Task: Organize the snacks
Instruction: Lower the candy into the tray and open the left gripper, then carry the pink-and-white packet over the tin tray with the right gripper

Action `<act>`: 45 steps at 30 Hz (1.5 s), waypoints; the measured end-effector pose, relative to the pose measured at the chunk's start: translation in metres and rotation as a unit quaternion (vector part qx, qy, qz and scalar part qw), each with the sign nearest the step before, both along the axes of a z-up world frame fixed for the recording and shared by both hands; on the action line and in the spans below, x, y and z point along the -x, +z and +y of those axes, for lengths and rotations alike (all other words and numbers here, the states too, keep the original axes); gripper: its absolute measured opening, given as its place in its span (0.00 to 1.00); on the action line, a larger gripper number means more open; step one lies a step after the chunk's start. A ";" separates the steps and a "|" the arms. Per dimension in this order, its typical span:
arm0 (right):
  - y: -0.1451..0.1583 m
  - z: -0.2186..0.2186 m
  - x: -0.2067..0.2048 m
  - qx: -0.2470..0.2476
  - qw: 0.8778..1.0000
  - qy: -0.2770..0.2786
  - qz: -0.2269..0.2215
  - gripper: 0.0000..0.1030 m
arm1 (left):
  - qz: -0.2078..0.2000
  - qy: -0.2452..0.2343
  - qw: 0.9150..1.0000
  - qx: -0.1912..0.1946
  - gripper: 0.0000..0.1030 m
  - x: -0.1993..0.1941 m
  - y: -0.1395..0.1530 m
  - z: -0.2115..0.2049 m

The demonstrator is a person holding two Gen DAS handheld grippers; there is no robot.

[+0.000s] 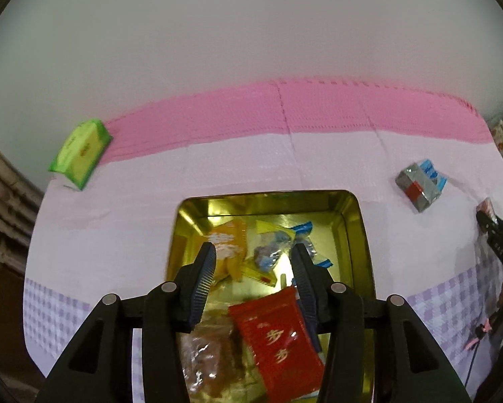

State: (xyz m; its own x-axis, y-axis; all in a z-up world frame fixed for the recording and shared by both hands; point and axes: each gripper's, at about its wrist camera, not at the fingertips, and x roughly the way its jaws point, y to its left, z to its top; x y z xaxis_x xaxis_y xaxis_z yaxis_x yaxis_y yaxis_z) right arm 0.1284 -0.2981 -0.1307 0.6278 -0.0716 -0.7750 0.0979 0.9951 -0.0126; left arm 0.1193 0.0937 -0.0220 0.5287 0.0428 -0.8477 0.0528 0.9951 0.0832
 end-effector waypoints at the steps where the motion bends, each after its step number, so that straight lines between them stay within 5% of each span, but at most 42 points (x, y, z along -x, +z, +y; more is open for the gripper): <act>1: 0.000 0.000 0.000 -0.001 1.000 0.000 0.000 0.26 | -0.006 0.006 1.000 0.001 0.47 0.005 0.003 0.005; 7: 0.001 -0.003 0.001 -0.006 1.000 -0.001 0.000 0.26 | -0.013 0.034 0.999 0.016 0.56 0.024 0.010 0.024; 26: 0.006 0.014 0.004 0.000 0.999 -0.015 0.031 0.21 | -0.050 0.088 0.995 -0.004 0.59 0.059 0.003 0.069; 38: 0.056 0.115 0.005 -0.051 0.995 0.090 -0.007 0.22 | -0.073 0.122 0.990 0.023 0.59 0.073 0.000 0.102; 45: 0.074 0.199 0.006 -0.065 0.983 0.174 -0.015 0.22 | -0.041 0.138 0.989 0.025 0.59 0.080 -0.010 0.118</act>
State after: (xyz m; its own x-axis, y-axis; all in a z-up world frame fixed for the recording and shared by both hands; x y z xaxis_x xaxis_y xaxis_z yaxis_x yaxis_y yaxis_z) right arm 0.1222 -0.0994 -0.0563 0.6192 0.2499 -0.7444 -0.2498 0.9614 0.1150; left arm 0.0395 0.2115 -0.0320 0.5700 0.1541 -0.8071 -0.2259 0.9738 0.0263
